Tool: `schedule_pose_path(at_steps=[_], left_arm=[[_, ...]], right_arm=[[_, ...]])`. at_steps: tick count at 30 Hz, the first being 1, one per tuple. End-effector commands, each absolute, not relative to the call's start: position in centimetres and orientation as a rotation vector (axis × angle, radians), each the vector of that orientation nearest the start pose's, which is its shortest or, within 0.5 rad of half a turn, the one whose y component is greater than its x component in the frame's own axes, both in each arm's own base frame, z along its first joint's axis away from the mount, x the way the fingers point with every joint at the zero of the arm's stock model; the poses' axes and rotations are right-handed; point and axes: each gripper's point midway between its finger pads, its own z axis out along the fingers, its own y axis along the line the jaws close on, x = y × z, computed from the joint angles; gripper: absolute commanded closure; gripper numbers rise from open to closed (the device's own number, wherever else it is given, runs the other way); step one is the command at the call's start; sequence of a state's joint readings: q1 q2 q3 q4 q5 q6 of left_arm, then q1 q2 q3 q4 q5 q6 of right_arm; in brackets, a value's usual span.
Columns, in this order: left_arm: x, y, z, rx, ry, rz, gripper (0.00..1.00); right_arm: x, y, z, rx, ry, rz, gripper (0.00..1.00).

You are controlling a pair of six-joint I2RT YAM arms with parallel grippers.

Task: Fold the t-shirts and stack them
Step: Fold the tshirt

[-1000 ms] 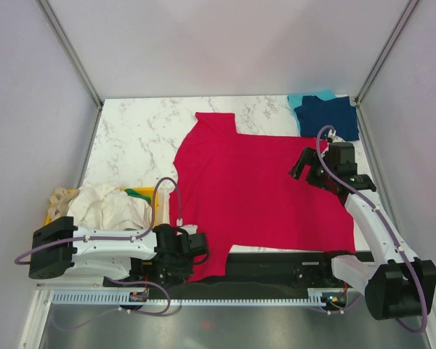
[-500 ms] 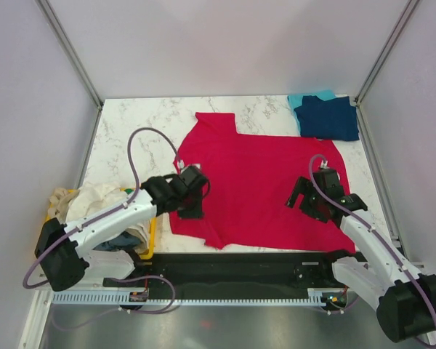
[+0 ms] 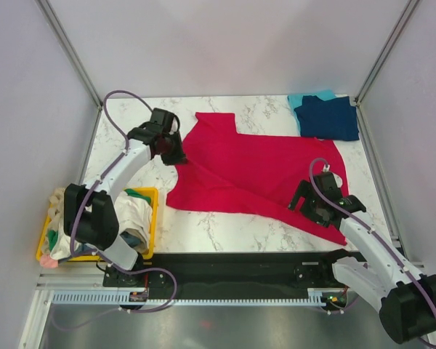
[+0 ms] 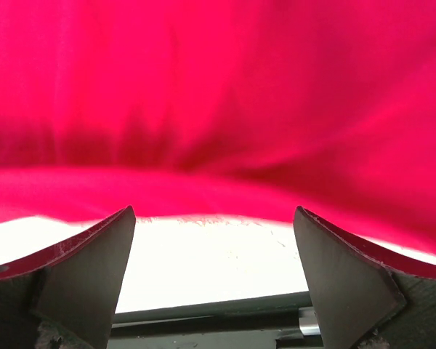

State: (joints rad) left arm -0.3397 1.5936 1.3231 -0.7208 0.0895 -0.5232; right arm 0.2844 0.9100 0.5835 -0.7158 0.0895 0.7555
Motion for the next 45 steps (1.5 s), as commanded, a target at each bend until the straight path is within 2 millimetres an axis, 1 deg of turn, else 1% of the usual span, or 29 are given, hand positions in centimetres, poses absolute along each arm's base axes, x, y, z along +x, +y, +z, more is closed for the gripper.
schedule_pose_path(at_steps=[1,4,5,7,8,10,12,13,16,18,19,20,21,23,24,25,26,27,28,30,32,33,34,36,39,40,41,43,45], left_arm=[[37.8,-13.5,17.0,-0.262,2.514,-0.504,0.98],[38.4,-11.5,17.0,-0.320,2.491,-0.509,0.98],[38.5,-11.1,16.9,-0.322,2.487,-0.500,0.98],[38.4,-10.3,16.5,-0.332,2.490,-0.484,0.98],[38.4,-9.9,16.4,-0.341,2.489,-0.478,0.98],[38.4,-9.2,15.9,-0.364,2.487,-0.479,0.98],[38.5,-8.7,15.8,-0.378,2.485,-0.486,0.98],[38.6,-8.4,15.8,-0.387,2.480,-0.492,0.98],[38.6,-8.6,15.8,-0.382,2.476,-0.520,0.98],[38.5,-8.9,15.6,-0.376,2.481,-0.541,0.98],[38.6,-8.9,15.7,-0.371,2.479,-0.546,0.98],[38.5,-9.0,15.5,-0.372,2.483,-0.547,0.98],[38.5,-9.0,15.6,-0.372,2.482,-0.548,0.98],[38.4,-8.4,15.7,-0.391,2.473,-0.521,0.98],[38.4,-7.7,16.1,-0.422,2.451,-0.505,0.98],[38.6,-6.8,16.4,-0.450,2.432,-0.476,0.98],[38.5,-6.1,16.4,-0.496,2.413,-0.467,0.98],[38.4,-5.3,17.7,-0.512,2.358,-0.460,0.98],[38.7,-3.7,17.9,-0.563,2.321,-0.432,0.98],[38.7,-2.3,18.3,-0.602,2.289,-0.404,0.98],[38.6,-1.7,18.4,-0.641,2.275,-0.403,0.98],[38.6,-0.5,18.4,-0.690,2.251,-0.397,0.98],[38.5,-0.1,18.8,-0.706,2.225,-0.414,0.98],[38.5,1.0,18.5,-0.760,2.208,-0.421,0.98],[38.8,0.5,17.8,-0.757,2.235,-0.486,0.98],[38.8,0.1,17.7,-0.751,2.241,-0.510,0.98],[38.8,0.0,17.6,-0.748,2.246,-0.516,0.98],[38.8,0.1,17.6,-0.746,2.243,-0.508,0.98],[38.7,0.1,17.7,-0.739,2.237,-0.507,0.98]], right_arm=[[20.3,6.6,7.4,0.669,2.507,0.217,0.02],[20.5,6.1,7.8,0.676,2.490,0.192,0.02],[20.6,5.9,8.1,0.681,2.480,0.180,0.02],[21.1,4.8,9.2,0.705,2.422,0.120,0.02],[21.1,4.7,9.4,0.708,2.415,0.116,0.02],[21.1,4.9,9.4,0.722,2.422,0.124,0.02],[20.7,5.2,8.9,0.721,2.453,0.133,0.02],[20.4,5.6,8.7,0.723,2.470,0.160,0.02],[19.4,6.4,8.1,0.751,2.486,0.225,0.04],[18.2,8.1,7.9,0.721,2.523,0.308,0.11],[17.7,8.7,7.8,0.708,2.541,0.315,0.12],[16.9,9.3,7.7,0.638,2.565,0.286,0.12],[15.7,9.2,7.3,0.664,2.594,0.240,0.11],[14.4,10.3,6.7,0.582,2.623,0.225,0.11],[14.1,10.7,6.4,0.624,2.626,0.226,0.10],[13.6,11.4,6.1,0.571,2.636,0.230,0.09],[14.0,11.3,5.8,0.569,2.624,0.175,0.08],[14.2,11.1,5.7,0.568,2.614,0.133,0.07],[14.3,11.2,5.7,0.554,2.608,0.103,0.04],[15.2,10.8,5.8,0.552,2.581,0.026,0.02],[15.7,11.0,6.3,0.563,2.557,0.033,0.02],[15.9,11.0,6.5,0.562,2.550,0.036,0.02],[15.9,11.1,6.6,0.555,2.550,0.041,0.02],[15.6,11.2,6.4,0.548,2.575,0.038,0.05],[15.0,12.3,4.9,0.518,2.614,0.076,0.07],[14.6,13.2,4.5,0.494,2.639,0.121,0.09],[14.6,14.0,3.9,0.491,2.643,0.156,0.10],[14.4,14.9,3.6,0.461,2.651,0.175,0.10],[14.8,16.1,3.6,0.453,2.643,0.207,0.11]])
